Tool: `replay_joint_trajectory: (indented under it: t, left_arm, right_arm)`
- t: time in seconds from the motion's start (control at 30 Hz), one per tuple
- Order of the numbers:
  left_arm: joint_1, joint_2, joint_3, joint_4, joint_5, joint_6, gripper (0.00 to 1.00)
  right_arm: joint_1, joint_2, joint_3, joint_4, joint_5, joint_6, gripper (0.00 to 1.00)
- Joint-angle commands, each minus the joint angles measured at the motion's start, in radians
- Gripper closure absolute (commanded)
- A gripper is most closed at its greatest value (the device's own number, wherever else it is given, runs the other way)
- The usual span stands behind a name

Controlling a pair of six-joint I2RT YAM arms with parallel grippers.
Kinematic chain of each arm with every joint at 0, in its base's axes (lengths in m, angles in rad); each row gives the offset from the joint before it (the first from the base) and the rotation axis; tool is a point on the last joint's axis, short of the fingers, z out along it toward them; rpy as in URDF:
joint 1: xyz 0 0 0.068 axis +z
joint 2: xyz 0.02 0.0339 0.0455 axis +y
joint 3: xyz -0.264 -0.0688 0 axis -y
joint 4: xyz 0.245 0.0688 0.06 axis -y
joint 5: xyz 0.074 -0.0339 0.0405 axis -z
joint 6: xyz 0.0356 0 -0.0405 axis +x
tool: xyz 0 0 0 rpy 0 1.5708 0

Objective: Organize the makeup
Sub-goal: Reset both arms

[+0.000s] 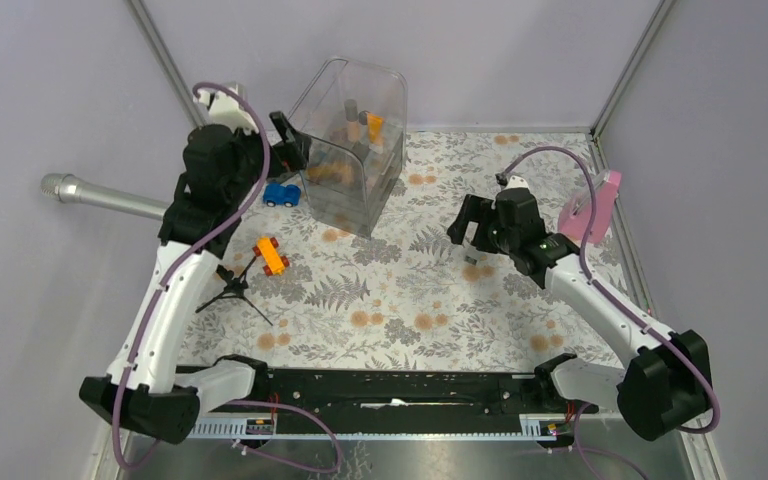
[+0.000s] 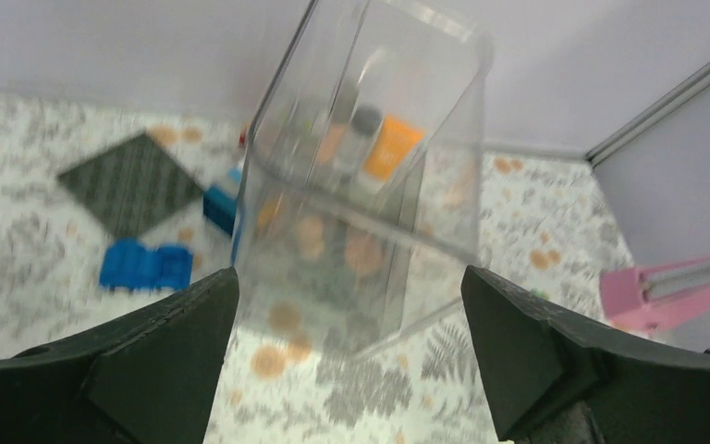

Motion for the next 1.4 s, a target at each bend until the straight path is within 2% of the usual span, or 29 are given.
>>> replay_joint_trajectory:
  t: [0.0, 0.13, 0.47, 0.8, 0.93, 1.1, 1.23, 1.37]
  left_arm:
    - [-0.005, -0.126, -0.152, -0.012, -0.06, -0.049, 0.01]
    - [-0.005, -0.191, -0.262, -0.059, -0.079, -0.089, 0.01]
    - [-0.004, -0.262, -0.466, -0.126, -0.033, -0.078, 0.01]
    - [-0.004, -0.091, -0.473, -0.232, -0.045, -0.068, 0.01]
    - [-0.004, -0.087, -0.483, -0.208, -0.013, -0.085, 0.01]
    - [-0.005, -0.07, -0.482, -0.195, -0.003, -0.137, 0.01]
    - [-0.005, -0.063, -0.463, -0.194, -0.015, -0.154, 0.01]
    - [-0.005, -0.085, -0.442, -0.193, -0.021, -0.113, 0.01]
  right_arm:
    - [-0.007, -0.066, -0.002, -0.155, 0.093, -0.062, 0.0]
    - [-0.006, -0.079, 0.001, -0.205, 0.091, -0.062, 0.0]
    - [-0.004, -0.063, 0.059, -0.406, 0.232, -0.015, 0.0]
    - [-0.007, -0.037, 0.133, -0.646, 0.428, 0.011, 0.0]
    - [-0.007, -0.067, 0.129, -0.633, 0.437, 0.018, 0.0]
    - [-0.006, -0.145, 0.111, -0.545, 0.289, -0.068, 0.0]
    - [-0.006, -0.116, 0.169, -0.589, 0.264, -0.087, 0.0]
    - [-0.006, -0.152, 0.146, -0.545, 0.303, -0.119, 0.0]
